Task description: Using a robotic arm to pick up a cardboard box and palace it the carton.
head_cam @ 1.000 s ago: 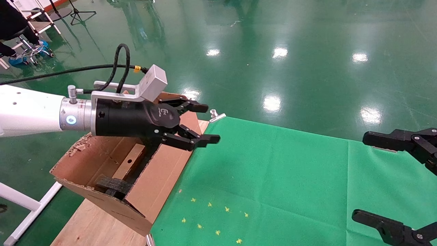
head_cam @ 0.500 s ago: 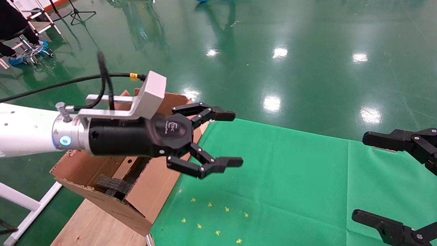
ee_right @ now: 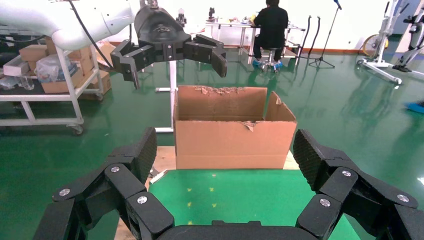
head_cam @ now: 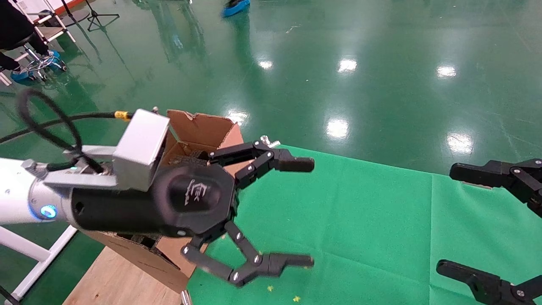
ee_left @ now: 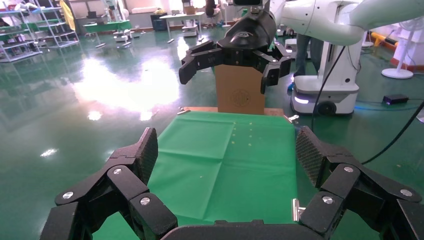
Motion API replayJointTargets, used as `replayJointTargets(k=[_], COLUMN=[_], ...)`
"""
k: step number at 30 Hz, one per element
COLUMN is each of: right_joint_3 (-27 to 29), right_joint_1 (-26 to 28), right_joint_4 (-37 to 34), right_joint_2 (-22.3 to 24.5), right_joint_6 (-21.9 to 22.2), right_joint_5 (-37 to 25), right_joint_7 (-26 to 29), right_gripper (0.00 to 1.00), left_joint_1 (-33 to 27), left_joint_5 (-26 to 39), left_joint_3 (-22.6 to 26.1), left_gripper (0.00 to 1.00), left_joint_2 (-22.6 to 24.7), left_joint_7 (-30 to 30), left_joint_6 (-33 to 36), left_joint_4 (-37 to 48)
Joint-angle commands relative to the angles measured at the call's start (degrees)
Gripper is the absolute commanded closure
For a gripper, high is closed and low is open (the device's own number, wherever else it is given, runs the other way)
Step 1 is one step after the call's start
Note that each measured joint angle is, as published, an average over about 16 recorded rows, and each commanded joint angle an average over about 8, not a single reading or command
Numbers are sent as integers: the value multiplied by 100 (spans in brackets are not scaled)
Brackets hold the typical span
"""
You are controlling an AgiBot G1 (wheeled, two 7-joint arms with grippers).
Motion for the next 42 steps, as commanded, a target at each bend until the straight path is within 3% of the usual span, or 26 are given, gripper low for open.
replayJointTargets(k=[1,42], right_joint_3=[0,0], right_joint_1=[-1,-1], right_joint_4=[0,-1], right_joint_2=[0,0], right_joint_6=[0,0], right_joint_5=[0,1], right_joint_7=[0,0], right_gripper=[0,0], left_joint_1=[129,-20], left_joint_5=[-81,11], left_joint_3=[-131,21], left_gripper=[0,0], left_joint_2=[-1,1], left_joint_7=[28,0], left_joint_6=[39,-11], left_joint_4=[-121,21])
